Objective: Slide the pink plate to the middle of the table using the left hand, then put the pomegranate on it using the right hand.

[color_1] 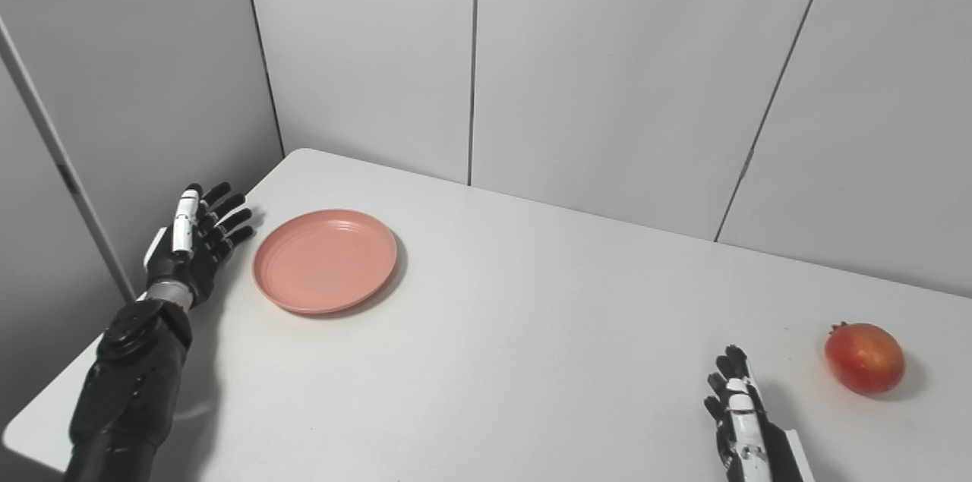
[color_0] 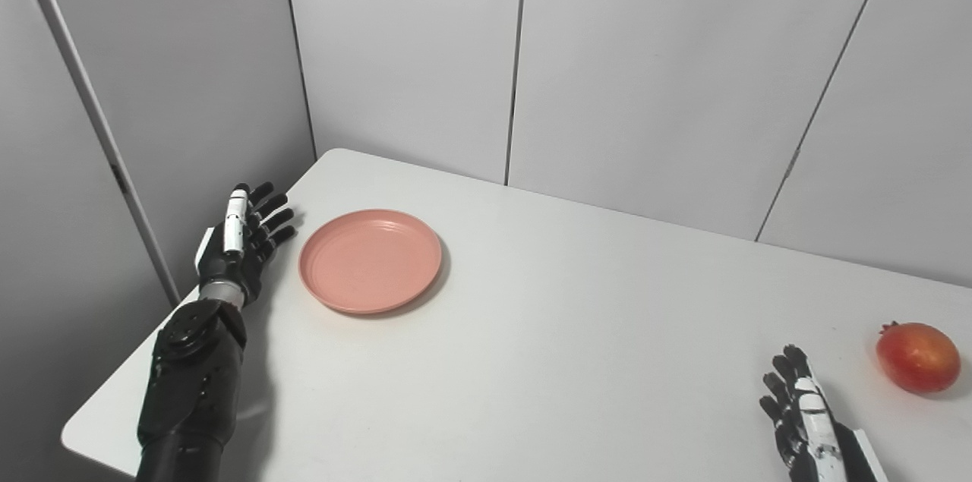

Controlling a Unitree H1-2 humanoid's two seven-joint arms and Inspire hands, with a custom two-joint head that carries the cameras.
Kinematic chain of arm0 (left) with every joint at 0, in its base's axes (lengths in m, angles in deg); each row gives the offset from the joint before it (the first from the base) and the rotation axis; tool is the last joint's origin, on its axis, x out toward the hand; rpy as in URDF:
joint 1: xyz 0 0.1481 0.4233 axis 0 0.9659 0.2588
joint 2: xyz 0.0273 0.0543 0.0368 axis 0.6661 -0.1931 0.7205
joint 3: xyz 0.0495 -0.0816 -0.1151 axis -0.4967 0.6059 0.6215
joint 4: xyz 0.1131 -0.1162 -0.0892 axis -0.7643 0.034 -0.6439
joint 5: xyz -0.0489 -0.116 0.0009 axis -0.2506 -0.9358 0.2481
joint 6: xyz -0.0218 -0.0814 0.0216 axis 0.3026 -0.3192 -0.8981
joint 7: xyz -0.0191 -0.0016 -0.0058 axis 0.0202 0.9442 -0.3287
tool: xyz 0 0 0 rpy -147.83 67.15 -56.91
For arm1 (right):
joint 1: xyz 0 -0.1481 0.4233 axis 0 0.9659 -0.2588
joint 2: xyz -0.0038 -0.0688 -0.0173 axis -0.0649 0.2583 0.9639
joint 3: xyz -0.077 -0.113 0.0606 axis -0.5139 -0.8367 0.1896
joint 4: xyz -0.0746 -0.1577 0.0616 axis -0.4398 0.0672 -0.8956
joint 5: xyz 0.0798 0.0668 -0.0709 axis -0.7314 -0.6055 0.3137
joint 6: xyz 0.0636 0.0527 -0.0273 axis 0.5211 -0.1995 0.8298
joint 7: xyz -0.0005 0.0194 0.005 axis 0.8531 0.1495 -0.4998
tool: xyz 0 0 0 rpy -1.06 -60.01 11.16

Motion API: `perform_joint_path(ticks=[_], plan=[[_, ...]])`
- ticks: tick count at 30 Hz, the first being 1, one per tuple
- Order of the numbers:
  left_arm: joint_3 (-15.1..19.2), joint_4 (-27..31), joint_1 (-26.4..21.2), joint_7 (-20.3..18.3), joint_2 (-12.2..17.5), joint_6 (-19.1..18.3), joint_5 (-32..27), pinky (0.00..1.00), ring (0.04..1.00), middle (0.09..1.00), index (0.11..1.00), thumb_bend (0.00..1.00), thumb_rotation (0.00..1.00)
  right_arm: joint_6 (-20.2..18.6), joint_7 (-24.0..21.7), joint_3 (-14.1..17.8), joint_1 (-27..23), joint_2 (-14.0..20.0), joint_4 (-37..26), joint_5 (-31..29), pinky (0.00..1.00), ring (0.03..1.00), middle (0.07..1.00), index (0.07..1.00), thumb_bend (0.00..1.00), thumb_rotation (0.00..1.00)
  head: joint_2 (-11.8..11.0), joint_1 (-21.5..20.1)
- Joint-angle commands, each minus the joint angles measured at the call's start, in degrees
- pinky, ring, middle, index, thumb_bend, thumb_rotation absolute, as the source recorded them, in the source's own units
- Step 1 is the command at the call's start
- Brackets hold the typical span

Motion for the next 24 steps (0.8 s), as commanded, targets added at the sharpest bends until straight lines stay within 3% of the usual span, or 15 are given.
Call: perform_joint_path(ticks=[1, 14, 24], plan=[[-0.37, 0.47, -2.49, -0.29, 1.28, 0.49, -0.72, 0.80, 0.822, 0.830, 0.820, 0.33, 1.00, 1.98, -0.45, 0.12, -1.72, 0.30, -1.26, -0.19, 1.00, 1.000, 1.000, 1.000, 0.05, 1.00, 0.07, -0.01], [-3.01, -3.77, -2.68, -3.38, 1.20, 4.18, -0.38, 0.87, 0.862, 0.863, 0.858, 0.32, 1.00, 1.48, -0.51, 0.28, -1.69, 0.23, -1.44, -0.88, 1.00, 1.000, 1.000, 1.000, 0.06, 1.00, 0.45, -0.27], [-3.80, -7.20, -3.51, -5.17, 0.71, 5.51, -0.85, 0.81, 0.835, 0.843, 0.833, 0.34, 1.00, 1.73, -0.25, 0.15, -1.74, 0.03, -1.56, -0.81, 1.00, 1.000, 1.000, 1.000, 0.06, 1.00, 0.72, -0.65]])
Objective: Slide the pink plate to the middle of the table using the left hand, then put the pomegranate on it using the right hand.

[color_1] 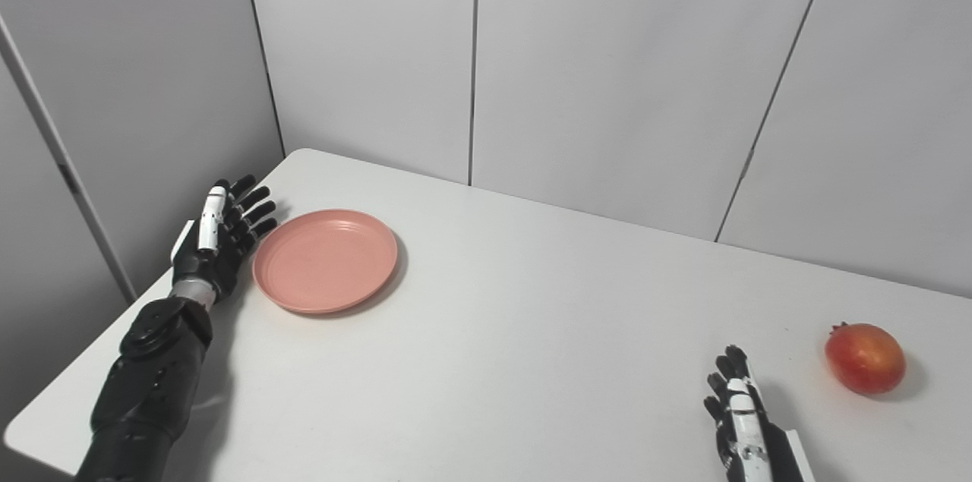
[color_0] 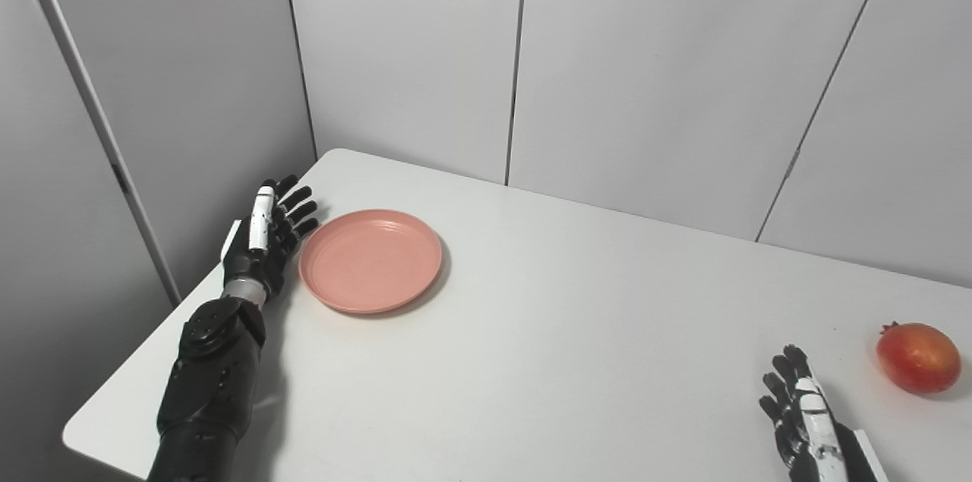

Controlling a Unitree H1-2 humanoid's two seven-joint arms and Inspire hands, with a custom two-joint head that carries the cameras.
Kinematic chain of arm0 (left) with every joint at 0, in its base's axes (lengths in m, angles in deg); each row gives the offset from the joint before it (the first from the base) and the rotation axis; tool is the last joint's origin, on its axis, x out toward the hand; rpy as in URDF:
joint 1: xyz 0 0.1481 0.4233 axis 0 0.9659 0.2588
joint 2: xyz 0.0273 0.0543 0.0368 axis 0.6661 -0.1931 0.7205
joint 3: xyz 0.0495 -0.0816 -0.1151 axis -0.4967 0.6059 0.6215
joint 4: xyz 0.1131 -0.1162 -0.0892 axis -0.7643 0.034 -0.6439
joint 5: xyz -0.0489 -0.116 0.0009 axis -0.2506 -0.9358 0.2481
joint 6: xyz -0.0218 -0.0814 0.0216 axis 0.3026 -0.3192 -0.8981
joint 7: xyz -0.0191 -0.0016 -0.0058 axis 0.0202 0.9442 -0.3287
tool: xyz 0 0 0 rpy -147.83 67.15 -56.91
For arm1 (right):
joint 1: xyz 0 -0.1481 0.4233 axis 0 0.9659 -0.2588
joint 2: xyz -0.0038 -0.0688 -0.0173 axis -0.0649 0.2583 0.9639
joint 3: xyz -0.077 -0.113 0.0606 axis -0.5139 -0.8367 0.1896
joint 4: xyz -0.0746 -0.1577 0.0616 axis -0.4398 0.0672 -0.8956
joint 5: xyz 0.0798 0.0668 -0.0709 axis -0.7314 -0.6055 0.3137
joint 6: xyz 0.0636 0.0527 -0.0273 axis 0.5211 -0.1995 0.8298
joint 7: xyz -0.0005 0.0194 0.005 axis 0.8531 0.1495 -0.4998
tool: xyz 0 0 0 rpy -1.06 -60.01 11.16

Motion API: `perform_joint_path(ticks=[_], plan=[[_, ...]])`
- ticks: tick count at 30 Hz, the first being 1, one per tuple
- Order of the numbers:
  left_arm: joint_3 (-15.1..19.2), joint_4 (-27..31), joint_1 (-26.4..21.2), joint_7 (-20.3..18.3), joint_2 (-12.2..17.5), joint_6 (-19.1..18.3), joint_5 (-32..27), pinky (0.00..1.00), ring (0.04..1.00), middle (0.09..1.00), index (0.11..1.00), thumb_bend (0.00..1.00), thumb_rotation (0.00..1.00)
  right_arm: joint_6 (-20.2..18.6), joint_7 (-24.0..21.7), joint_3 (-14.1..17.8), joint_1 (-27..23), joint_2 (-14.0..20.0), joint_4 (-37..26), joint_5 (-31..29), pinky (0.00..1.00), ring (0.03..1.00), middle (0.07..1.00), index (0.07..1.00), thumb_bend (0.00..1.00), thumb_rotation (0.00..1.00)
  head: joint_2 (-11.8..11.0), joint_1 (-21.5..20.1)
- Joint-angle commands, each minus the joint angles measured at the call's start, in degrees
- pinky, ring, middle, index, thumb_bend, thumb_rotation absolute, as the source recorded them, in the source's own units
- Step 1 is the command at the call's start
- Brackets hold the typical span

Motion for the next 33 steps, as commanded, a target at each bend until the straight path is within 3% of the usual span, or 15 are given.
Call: perform_joint_path(ticks=[1, 11, 17, 23, 33], plan=[[-0.54, -1.04, -1.52, -1.02, 0.48, -0.10, -0.88, 0.81, 0.832, 0.841, 0.833, 0.35, 1.00, 1.73, -0.19, 0.15, -1.74, -0.07, -1.57, -0.18, 1.00, 1.000, 1.000, 1.000, 0.06, 1.00, 0.07, 0.04], [-1.40, -2.04, -0.83, -4.70, -0.02, 0.03, -2.29, 0.83, 0.839, 0.857, 0.854, 0.35, 1.00, 2.14, -0.07, 0.08, -1.97, -0.35, -1.10, 0.11, 1.00, 1.000, 1.000, 1.000, 0.05, 1.00, 0.39, -0.55], [-2.35, 0.90, -0.02, -3.07, -1.48, -1.46, -1.47, 0.79, 0.808, 0.824, 0.815, 0.35, 1.00, 2.32, -0.32, 0.30, -2.08, -0.70, -0.57, -0.59, 1.00, 1.000, 1.000, 1.000, 0.06, 1.00, 0.62, -0.86], [-3.44, 5.69, 0.93, -0.46, -3.12, -5.73, -1.43, 0.77, 0.792, 0.808, 0.798, 0.34, 1.00, 1.42, -0.17, 0.10, -2.10, -0.77, -0.86, -0.48, 1.00, 1.000, 1.000, 1.000, 0.09, 1.00, 0.82, -1.35], [-6.28, 9.65, 2.17, -0.84, -4.95, -7.99, -1.02, 0.79, 0.799, 0.812, 0.801, 0.33, 1.00, 1.85, 0.25, -0.21, -1.88, -1.00, -0.81, 0.60, 1.00, 1.000, 1.000, 1.000, 0.12, 1.00, 1.33, -2.56]])
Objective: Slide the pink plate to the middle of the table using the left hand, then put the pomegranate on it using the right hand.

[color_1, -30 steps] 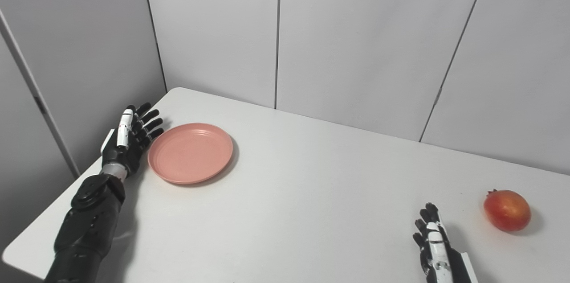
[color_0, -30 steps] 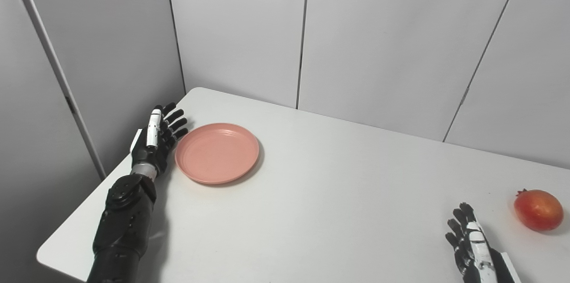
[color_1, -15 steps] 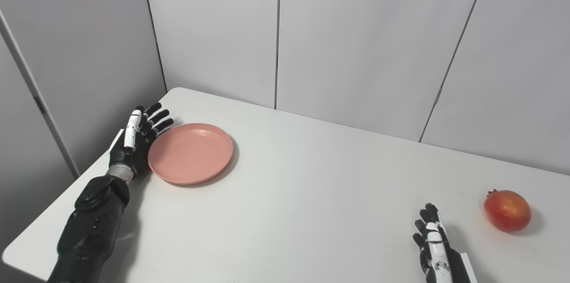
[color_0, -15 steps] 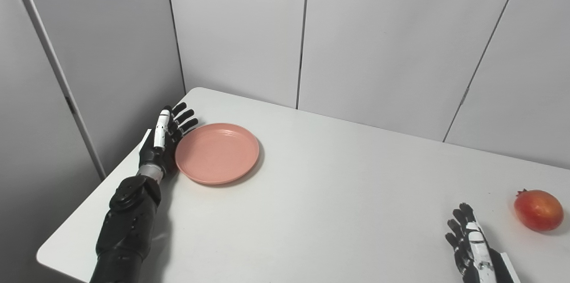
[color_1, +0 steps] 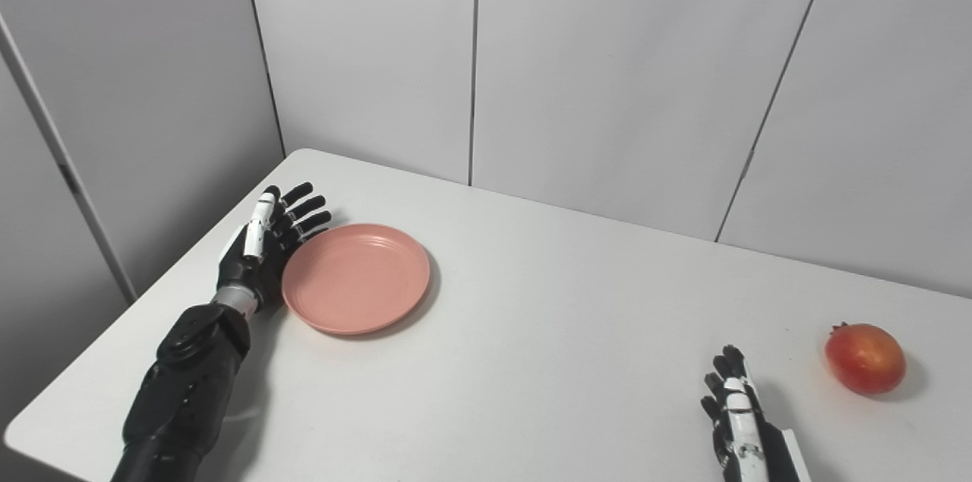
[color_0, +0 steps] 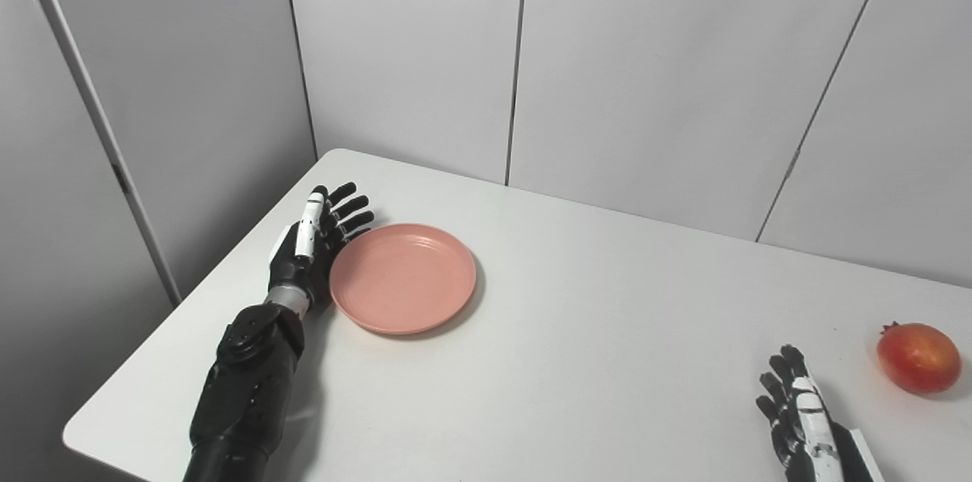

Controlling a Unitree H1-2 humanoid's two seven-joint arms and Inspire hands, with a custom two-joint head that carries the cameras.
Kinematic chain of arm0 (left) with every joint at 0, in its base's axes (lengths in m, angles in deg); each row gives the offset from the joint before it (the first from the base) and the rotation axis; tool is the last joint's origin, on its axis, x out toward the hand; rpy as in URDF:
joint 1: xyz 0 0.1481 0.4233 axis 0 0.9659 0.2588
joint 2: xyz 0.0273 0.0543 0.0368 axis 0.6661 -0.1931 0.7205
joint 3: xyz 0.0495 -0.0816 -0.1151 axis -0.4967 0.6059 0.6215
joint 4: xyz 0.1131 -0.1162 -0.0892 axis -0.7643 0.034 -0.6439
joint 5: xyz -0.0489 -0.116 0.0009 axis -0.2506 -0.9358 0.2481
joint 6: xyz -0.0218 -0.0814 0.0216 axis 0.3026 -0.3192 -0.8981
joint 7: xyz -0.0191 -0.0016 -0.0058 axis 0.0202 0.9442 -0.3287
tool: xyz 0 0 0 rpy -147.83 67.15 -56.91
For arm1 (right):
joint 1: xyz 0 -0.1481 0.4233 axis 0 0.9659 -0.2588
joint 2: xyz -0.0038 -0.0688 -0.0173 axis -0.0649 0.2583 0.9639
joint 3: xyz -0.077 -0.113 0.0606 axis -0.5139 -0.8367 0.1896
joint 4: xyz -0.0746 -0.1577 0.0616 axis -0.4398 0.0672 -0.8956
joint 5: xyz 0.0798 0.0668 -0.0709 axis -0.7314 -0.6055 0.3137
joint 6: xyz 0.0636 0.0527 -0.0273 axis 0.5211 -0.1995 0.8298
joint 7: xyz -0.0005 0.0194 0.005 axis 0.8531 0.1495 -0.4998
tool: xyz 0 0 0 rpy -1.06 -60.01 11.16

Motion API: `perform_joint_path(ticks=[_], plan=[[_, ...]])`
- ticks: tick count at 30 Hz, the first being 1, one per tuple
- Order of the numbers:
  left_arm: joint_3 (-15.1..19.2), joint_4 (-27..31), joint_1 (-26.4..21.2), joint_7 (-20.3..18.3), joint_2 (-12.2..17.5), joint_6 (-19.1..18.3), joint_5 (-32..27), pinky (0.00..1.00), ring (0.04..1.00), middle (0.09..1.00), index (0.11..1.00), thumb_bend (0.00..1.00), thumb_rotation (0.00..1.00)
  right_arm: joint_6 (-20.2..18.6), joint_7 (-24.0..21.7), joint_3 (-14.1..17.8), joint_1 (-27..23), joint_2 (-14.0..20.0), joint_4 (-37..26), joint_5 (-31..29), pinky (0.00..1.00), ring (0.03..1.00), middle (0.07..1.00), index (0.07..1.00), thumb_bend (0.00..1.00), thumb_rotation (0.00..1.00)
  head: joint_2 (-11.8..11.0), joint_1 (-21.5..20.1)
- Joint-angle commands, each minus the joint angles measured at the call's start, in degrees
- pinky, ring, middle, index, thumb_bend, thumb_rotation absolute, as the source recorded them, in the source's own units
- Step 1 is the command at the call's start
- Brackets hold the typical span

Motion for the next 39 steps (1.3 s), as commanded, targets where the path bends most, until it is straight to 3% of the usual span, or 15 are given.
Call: perform_joint_path(ticks=[1, 24, 33, 39], plan=[[-0.88, 0.41, 0.01, -0.68, -0.35, -1.42, 0.10, 0.79, 0.806, 0.816, 0.805, 0.34, 1.00, 2.17, -0.23, -0.19, -1.79, -0.04, -1.05, 0.20, 1.00, 1.000, 1.000, 1.000, 0.12, 1.00, 0.05, -0.02], [-7.24, 1.79, -1.27, -0.75, -5.05, -3.25, 1.66, 0.80, 0.811, 0.821, 0.811, 0.34, 1.00, 4.89, -0.09, -0.24, -1.81, -1.27, 0.06, 1.22, 1.00, 1.000, 1.000, 1.000, 0.13, 1.00, 1.40, -2.11], [-9.00, 2.79, -1.64, -1.35, -8.01, -3.97, 1.63, 0.80, 0.807, 0.812, 0.808, 0.36, 1.00, 6.26, 0.08, -0.60, -1.97, -1.24, 0.39, 2.31, 1.00, 1.000, 1.000, 1.000, 0.13, 1.00, 2.97, -4.99], [-9.90, 3.02, -1.98, -1.25, -9.90, -4.35, 1.26, 0.79, 0.802, 0.809, 0.803, 0.37, 1.00, 5.04, 0.60, -0.79, -1.71, -1.75, -0.86, 2.93, 1.00, 1.000, 1.000, 1.000, 0.16, 1.00, 4.33, -6.51]])
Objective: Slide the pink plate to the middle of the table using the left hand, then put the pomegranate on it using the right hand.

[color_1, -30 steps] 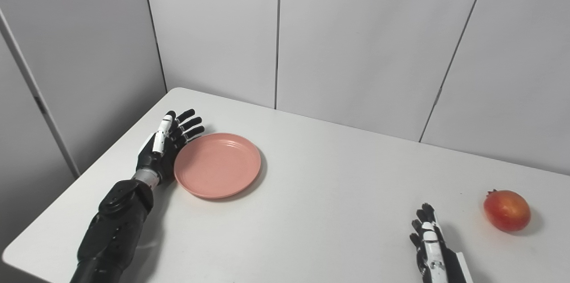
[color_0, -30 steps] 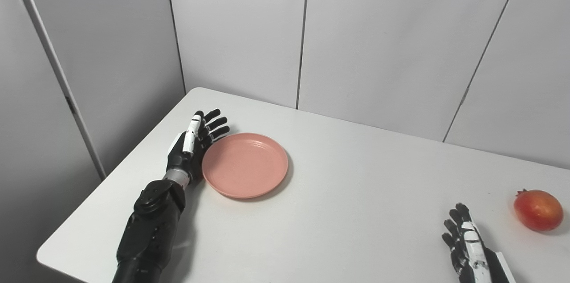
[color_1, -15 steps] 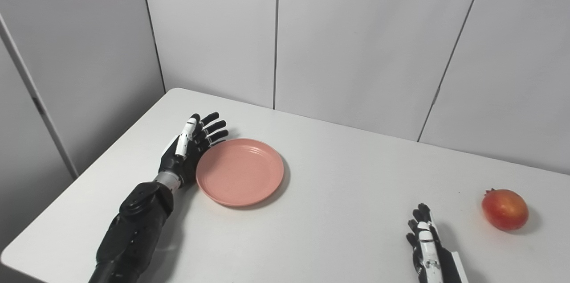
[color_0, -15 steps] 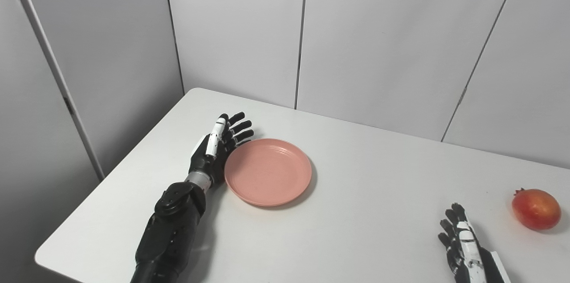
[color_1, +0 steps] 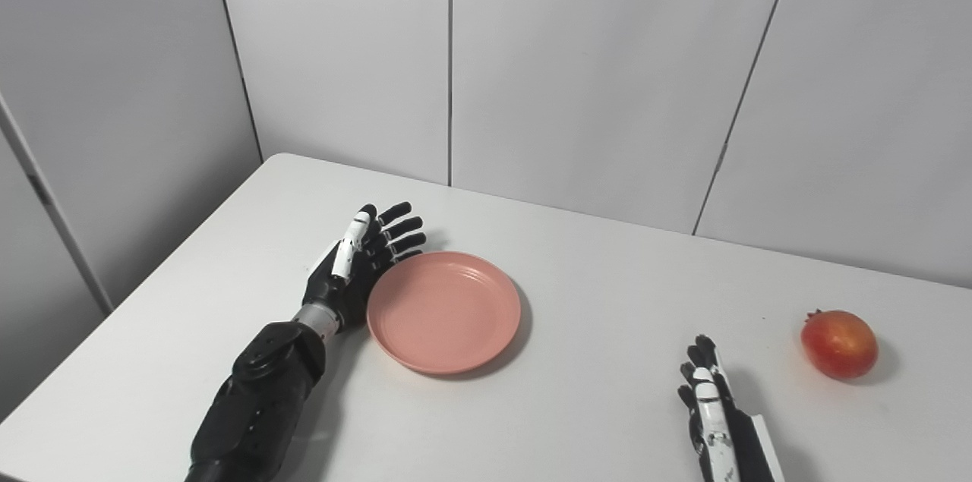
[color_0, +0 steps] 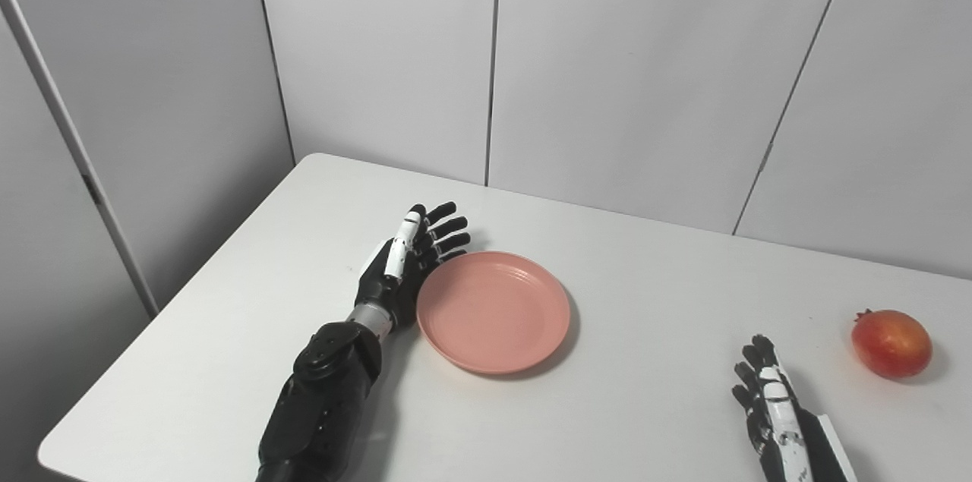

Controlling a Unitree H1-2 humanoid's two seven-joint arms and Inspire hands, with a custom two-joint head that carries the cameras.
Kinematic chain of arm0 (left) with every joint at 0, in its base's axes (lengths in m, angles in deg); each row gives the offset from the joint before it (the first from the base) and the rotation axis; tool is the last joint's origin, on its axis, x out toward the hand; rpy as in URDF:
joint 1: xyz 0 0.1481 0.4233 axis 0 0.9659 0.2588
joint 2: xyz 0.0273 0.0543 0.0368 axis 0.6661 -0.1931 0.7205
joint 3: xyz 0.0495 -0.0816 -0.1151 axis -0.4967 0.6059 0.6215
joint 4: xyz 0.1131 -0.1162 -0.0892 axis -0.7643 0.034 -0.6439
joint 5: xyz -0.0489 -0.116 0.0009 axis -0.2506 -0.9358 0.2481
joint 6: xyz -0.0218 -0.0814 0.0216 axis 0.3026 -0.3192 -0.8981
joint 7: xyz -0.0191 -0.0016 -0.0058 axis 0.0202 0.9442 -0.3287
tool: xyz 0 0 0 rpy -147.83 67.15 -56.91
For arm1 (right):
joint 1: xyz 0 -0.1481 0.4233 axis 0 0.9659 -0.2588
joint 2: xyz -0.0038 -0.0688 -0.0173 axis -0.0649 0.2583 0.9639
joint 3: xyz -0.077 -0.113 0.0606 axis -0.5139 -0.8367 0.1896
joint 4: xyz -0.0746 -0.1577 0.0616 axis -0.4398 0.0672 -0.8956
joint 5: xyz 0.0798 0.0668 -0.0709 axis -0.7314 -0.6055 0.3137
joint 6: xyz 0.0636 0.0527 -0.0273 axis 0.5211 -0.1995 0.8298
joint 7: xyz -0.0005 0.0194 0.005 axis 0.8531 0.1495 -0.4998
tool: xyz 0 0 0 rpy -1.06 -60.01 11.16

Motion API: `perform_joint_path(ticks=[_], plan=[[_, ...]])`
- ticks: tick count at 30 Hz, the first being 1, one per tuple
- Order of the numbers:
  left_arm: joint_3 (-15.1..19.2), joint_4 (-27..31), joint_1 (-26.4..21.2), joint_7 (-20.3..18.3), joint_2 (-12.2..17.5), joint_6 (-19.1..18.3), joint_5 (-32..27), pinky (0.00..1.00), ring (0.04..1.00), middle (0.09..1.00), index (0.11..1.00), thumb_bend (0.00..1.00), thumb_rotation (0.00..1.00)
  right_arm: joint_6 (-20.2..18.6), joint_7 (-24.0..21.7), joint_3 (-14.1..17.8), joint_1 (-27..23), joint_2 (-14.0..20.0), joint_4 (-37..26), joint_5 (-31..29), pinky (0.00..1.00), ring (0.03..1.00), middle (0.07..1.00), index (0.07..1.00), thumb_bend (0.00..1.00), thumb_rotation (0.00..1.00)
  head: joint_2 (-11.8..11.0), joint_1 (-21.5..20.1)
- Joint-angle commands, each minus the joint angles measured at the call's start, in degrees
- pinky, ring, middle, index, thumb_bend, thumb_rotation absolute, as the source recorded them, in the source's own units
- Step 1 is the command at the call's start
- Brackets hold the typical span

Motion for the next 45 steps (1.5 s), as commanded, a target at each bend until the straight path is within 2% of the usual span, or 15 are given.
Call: perform_joint_path(ticks=[1, 4, 10, 14, 28, 34, 45], plan=[[-0.55, -0.50, -0.71, 0.40, -0.79, -2.71, 0.18, 0.79, 0.802, 0.809, 0.804, 0.37, 1.00, 2.73, 0.13, -0.14, -1.69, -0.55, -2.19, -0.21, 1.00, 1.000, 1.000, 1.000, 0.17, 1.00, 0.52, -0.50], [-0.81, -0.34, -0.88, 1.03, -1.69, -3.12, 0.55, 0.78, 0.794, 0.801, 0.797, 0.37, 1.00, 2.43, 0.11, -0.05, -1.80, -0.77, -2.38, -0.50, 1.00, 1.000, 1.000, 1.000, 0.18, 1.00, 1.30, -1.35], [-1.86, 0.91, -0.39, 0.93, -3.18, -3.57, 0.82, 0.79, 0.797, 0.805, 0.797, 0.37, 1.00, 1.88, 0.78, 0.05, -1.95, -1.34, -2.89, -0.22, 1.00, 1.000, 0.997, 0.997, 0.16, 1.00, 2.23, -2.10], [-3.10, 1.96, -0.03, 1.24, -5.04, -4.57, 0.74, 0.78, 0.783, 0.793, 0.787, 0.37, 1.00, 1.88, 0.62, -0.05, -2.11, -1.13, -3.06, -0.18, 1.00, 1.000, 1.000, 1.000, 0.18, 1.00, 2.84, -3.03], [-8.61, 4.13, 1.62, 0.08, -8.58, -6.56, 2.94, 0.78, 0.799, 0.812, 0.806, 0.36, 1.00, -0.37, 2.30, 0.52, -3.20, -2.40, -4.47, -0.04, 1.00, 0.979, 0.988, 0.997, 0.23, 1.00, 5.66, -8.30], [-12.01, 6.71, 3.23, -0.69, -9.40, -6.66, 5.04, 0.79, 0.807, 0.819, 0.810, 0.35, 1.00, -1.81, 3.14, 1.13, -3.74, -2.84, -5.87, -0.66, 0.99, 0.984, 0.993, 1.000, 0.22, 1.00, 6.78, -10.73], [-12.95, 9.45, 4.89, -1.11, -9.67, -7.37, 5.26, 0.79, 0.806, 0.814, 0.803, 0.36, 1.00, -1.45, 3.74, 0.75, -4.43, -3.17, -5.49, 0.17, 0.96, 0.971, 0.980, 0.986, 0.22, 1.00, 7.56, -13.82]])
